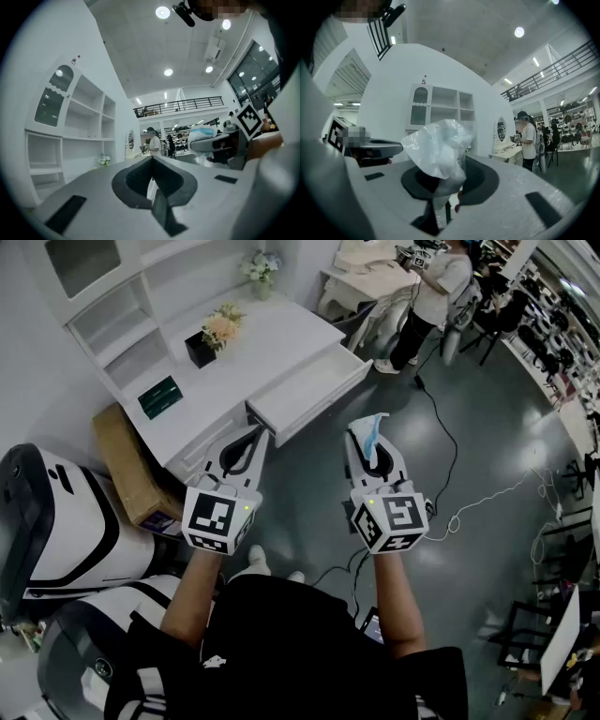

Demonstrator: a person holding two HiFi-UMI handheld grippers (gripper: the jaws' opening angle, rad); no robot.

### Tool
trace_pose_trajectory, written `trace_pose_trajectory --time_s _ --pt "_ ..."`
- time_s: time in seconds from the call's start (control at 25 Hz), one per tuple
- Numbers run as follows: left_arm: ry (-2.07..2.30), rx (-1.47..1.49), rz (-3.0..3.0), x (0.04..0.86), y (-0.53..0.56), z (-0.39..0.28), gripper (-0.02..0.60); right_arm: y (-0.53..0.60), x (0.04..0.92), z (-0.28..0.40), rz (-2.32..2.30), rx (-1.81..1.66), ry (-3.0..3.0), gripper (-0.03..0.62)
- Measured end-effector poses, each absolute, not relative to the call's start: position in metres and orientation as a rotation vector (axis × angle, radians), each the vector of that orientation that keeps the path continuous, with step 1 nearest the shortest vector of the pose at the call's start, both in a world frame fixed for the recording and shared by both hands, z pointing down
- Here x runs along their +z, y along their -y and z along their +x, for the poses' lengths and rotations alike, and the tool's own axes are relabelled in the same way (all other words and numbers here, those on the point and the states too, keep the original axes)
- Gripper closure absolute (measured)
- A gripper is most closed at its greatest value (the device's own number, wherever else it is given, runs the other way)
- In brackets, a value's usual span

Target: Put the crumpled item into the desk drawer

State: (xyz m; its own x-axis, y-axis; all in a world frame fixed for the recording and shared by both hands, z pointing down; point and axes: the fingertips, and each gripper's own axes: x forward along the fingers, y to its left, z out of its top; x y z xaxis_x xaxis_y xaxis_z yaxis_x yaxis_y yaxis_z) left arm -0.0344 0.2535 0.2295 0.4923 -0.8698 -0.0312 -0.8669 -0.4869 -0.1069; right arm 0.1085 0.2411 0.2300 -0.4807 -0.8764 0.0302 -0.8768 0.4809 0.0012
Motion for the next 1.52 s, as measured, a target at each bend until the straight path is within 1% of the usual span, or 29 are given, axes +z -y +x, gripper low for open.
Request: trace_pose_trajectory --time_s 0.4,0.96,1.52 --pt "-1.538 -0.056 -2.614 0.234 -0.264 -0.025 0.575 -0.252 0.234 0.116 1.574 0.059 2.72 0.511" --pt "-1.597 -0.075 -2.596 0.251 -0.292 0.004 0.575 -0.276 0.255 0.144 1.51 0.082 2.733 0.511" --pt "-1.637 -0.078 -2.594 0.258 -0.266 0.006 0.575 -0.251 0.264 0.147 1.481 0.085 2.732 0.51"
